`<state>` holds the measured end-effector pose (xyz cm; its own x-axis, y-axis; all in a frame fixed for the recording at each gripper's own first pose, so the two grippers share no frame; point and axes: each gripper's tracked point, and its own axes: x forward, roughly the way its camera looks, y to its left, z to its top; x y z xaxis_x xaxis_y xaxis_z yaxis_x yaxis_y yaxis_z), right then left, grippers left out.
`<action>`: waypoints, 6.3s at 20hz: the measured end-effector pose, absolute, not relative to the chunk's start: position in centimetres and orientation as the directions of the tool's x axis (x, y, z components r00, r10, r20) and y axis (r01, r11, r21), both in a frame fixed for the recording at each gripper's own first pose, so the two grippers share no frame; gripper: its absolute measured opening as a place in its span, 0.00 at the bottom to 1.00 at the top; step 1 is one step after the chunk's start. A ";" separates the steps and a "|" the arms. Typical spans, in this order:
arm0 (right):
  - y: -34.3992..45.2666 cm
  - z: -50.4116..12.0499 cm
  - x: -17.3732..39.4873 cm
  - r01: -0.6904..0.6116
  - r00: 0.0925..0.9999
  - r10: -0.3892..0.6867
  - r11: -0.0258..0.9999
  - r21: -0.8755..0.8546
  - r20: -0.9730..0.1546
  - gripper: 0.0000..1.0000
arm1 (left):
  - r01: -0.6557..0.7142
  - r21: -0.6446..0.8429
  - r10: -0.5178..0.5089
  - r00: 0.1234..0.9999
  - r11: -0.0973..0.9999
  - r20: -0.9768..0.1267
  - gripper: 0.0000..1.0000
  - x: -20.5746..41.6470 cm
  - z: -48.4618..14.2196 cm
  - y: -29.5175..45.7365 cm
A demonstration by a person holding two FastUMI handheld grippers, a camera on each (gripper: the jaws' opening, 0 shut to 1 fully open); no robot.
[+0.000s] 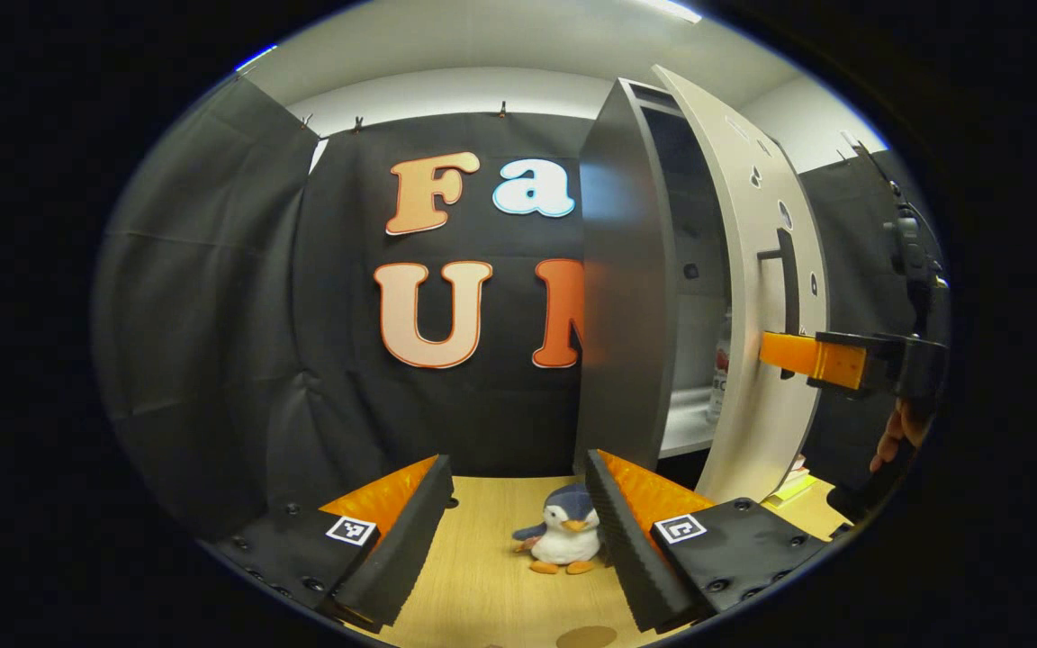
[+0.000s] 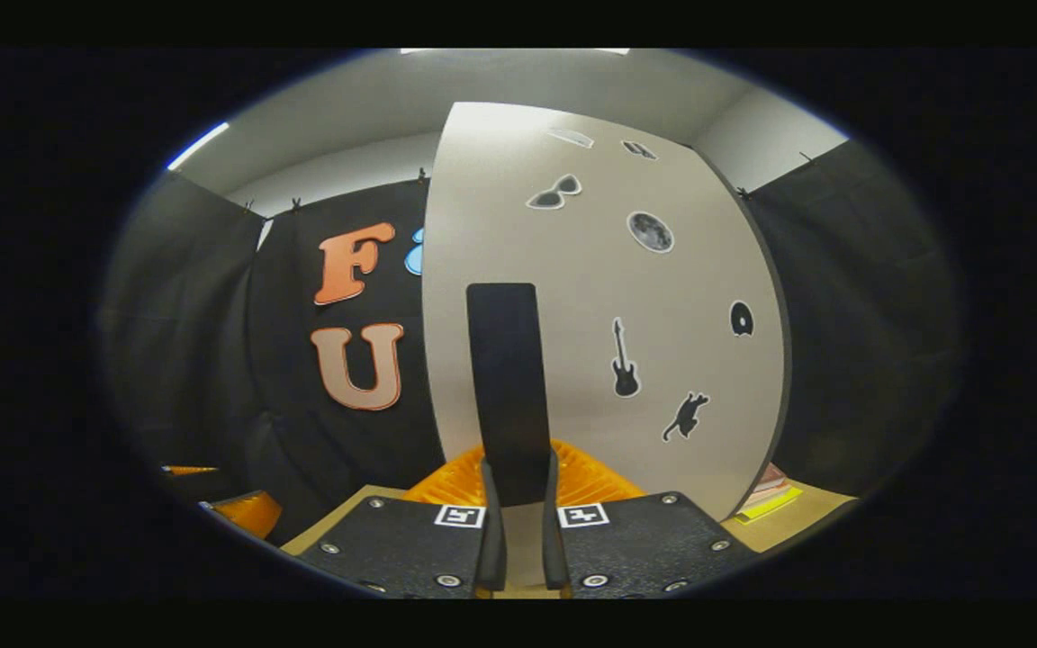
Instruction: Open the cabinet door with the right hand, grasp the bottle in the cabinet with the left hand and place it on the coaster, then close the cabinet door with the right hand.
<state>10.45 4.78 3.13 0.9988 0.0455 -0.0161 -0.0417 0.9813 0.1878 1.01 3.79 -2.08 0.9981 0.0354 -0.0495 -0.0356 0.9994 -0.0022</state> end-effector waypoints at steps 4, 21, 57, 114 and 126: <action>4.0 3.2 8.9 -0.095 0.995 0.100 0.976 0.198 -0.017 0.13 | -0.030 -0.015 0.030 0.999 0.999 -0.021 0.96 -0.1 -1.2 0.7; -2.4 2.8 3.2 -0.263 0.958 0.285 0.912 0.314 -0.022 0.17 | -0.037 -0.044 0.038 0.999 0.998 0.013 0.99 -4.5 0.6 -10.7; -13.4 1.2 0.2 0.130 0.989 -0.122 0.986 0.104 -0.078 0.43 | 0.135 0.009 -0.135 0.990 0.991 0.031 0.94 -4.6 0.9 -24.3; -6.6 -0.3 4.6 0.139 0.984 -0.131 0.988 0.064 -0.120 0.93 | 0.480 0.018 -0.480 0.877 0.877 -0.034 0.82 24.8 -4.9 -28.7; -6.7 0.5 3.2 0.028 0.997 -0.022 0.997 0.068 -0.079 0.93 | 0.371 0.025 -0.372 0.926 0.928 0.062 0.80 16.2 -1.9 -24.4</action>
